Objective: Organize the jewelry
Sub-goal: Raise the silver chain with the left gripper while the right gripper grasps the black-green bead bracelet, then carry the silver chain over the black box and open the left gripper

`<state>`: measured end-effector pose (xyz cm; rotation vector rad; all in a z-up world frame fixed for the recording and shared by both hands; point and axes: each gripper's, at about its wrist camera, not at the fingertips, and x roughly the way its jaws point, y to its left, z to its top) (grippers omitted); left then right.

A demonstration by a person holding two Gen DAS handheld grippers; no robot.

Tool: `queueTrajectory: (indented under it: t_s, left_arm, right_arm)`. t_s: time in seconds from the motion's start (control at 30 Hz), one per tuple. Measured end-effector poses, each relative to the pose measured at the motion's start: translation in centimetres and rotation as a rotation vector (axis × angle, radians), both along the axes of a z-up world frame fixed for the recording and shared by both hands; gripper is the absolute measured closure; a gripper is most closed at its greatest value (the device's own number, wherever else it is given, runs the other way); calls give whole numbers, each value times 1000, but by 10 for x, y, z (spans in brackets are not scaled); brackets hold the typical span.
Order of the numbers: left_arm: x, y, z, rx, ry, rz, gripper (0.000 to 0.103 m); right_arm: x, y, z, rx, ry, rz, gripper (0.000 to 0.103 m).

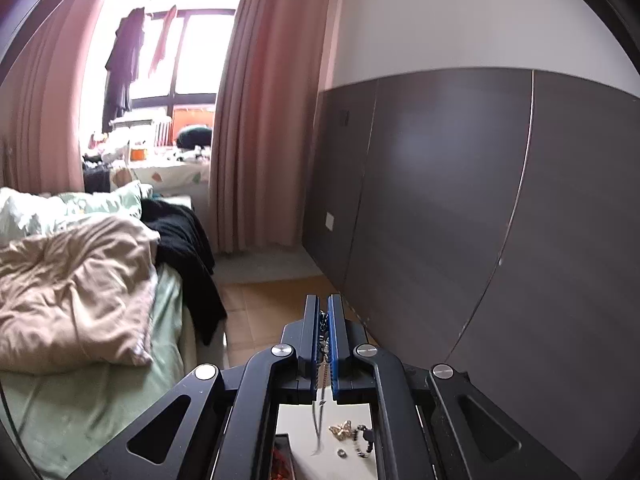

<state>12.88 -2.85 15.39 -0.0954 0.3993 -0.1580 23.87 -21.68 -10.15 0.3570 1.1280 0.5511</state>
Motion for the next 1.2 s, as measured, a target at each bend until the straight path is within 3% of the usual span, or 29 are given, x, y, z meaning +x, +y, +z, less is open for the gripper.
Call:
queueTrajectory:
  t_s: [0.2, 0.43, 0.67, 0.9, 0.97, 1.0, 1.03, 1.1, 1.2]
  left_arm:
    - [-6, 8, 20, 33, -32, 32, 103]
    - [-11, 20, 25, 65, -60, 76, 103]
    - [4, 35, -26, 72, 51, 141, 103]
    - [30, 61, -95, -39, 231, 168, 102]
    - [33, 64, -112, -46, 253, 180, 90]
    - [34, 67, -120, -62, 259, 177, 68]
    - [34, 67, -126, -75, 262, 173, 38]
    - [34, 73, -139, -111, 260, 169, 8]
    - [35, 80, -156, -129, 258, 165, 7]
  right_arm:
    - [-5, 0, 18, 41, -64, 19, 93]
    - [-6, 5, 21, 37, -75, 24, 93]
    - [-9, 4, 26, 89, -89, 32, 93]
    - [-13, 18, 33, 121, -99, 58, 93]
    - [-14, 23, 36, 140, -104, 65, 93]
    - [-14, 25, 36, 152, -106, 68, 93]
    - [-15, 28, 37, 159, -108, 70, 93]
    - [-16, 34, 38, 175, -110, 81, 93]
    - [-18, 45, 40, 185, -112, 97, 93]
